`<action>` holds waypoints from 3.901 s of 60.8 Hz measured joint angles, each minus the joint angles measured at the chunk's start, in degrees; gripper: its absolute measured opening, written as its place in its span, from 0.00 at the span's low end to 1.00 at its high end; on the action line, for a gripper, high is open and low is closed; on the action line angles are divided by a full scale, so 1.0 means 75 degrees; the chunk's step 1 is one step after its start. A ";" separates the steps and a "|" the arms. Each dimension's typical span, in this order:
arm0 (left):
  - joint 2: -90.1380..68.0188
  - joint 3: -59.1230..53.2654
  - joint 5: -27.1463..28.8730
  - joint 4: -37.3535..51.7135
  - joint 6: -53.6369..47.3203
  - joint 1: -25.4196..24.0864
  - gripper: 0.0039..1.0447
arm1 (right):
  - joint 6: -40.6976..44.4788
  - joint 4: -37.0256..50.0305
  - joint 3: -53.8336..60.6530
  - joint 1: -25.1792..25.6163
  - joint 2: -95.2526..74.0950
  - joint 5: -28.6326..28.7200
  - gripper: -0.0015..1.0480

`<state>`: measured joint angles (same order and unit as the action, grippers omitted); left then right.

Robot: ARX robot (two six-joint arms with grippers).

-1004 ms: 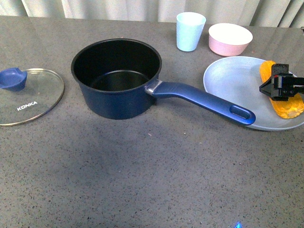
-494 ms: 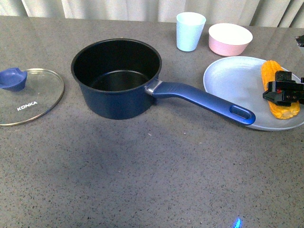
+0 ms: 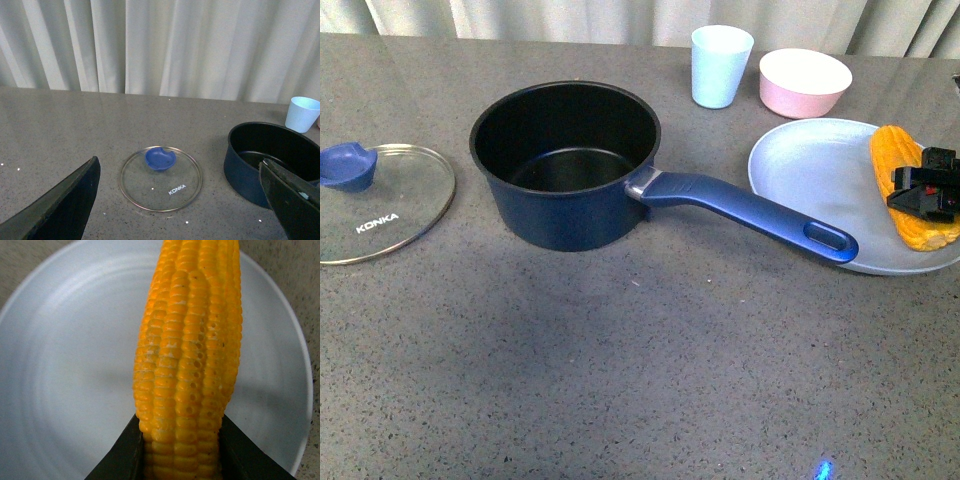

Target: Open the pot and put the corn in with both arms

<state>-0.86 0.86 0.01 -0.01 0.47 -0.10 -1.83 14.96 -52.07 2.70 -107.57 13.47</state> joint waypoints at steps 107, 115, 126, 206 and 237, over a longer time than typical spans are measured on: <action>0.0003 -0.0003 0.0000 0.0000 0.0000 0.0000 0.92 | -0.0353 -0.1743 -0.4112 -0.4456 -0.1845 0.0082 0.74; 0.0000 -0.0003 0.0000 0.0000 0.0000 0.0000 0.92 | -0.0356 -0.1635 -0.3998 -0.4371 -0.1816 0.0015 0.92; 0.0003 -0.0003 0.0000 0.0000 -0.0003 0.0000 0.92 | -0.0373 -0.1346 -0.3398 -0.4109 -0.1358 0.0064 0.91; 0.0003 0.0000 0.0000 0.0000 -0.0003 0.0000 0.92 | 0.0219 0.3331 0.5278 -0.0353 0.7286 -0.1784 0.02; 0.0000 0.0000 0.0000 0.0000 -0.0003 0.0000 0.92 | 0.0219 0.2358 0.6429 -0.0353 0.9393 -0.1778 0.02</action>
<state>-0.86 0.86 0.01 -0.01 0.45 -0.10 -0.19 32.64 -3.86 0.05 -37.12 0.14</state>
